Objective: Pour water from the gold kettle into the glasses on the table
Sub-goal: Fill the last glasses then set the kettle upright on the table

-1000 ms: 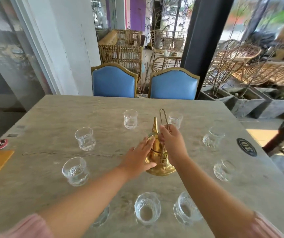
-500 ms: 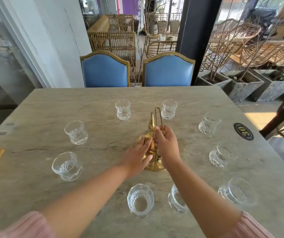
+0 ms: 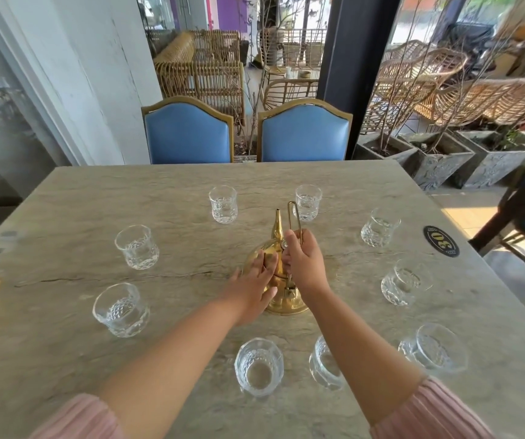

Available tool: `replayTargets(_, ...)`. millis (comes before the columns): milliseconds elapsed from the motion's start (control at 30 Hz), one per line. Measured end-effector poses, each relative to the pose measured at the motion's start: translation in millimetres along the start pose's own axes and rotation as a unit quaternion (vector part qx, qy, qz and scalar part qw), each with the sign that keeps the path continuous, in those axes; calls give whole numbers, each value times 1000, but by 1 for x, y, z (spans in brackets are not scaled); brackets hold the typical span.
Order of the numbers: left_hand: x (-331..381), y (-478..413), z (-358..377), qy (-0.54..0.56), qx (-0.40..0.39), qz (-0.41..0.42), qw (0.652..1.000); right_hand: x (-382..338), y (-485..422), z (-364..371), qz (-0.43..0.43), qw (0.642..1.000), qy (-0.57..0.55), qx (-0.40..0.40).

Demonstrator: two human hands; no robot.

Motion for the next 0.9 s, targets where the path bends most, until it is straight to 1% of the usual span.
replayTargets(133, -1, 0, -2, 6, -6, 4, 1000, 2, -1, 1, -15, 1000, 15, 7)
replayTargets(400, -5, 0, 1, 22, 11, 18, 1000, 6, -4, 4, -41, 998, 35, 35)
replayTargets(500, -3, 2, -1, 35, 13, 16, 999, 7, -5, 5, -45, 997, 53, 31)
replayTargets(600, -1, 3, -5, 25, 5, -5, 1000, 8, -5, 4, -52, 995, 84, 18)
replayTargets(733, 4, 3, -14, -51, -1, -31, 998, 3, -6, 1, -50, 989, 134, -19)
replayTargets(833, 4, 7, -18, -98, 27, -24, 995, -2, -7, -2, -34, 982, 176, -51)
replayTargets(900, 3, 14, -23, -95, 58, -29, 993, 1, -13, -7, -18, 967, 243, -76)
Point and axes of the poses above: each hand's wrist, its own y-axis away from the middle knuckle, its own z-axis out of the palm, x = y × z, the point moved 2 cm from there along -y, towards the middle knuckle, and after that the axes turned 14 degrees about y, right-handed, at the moved point
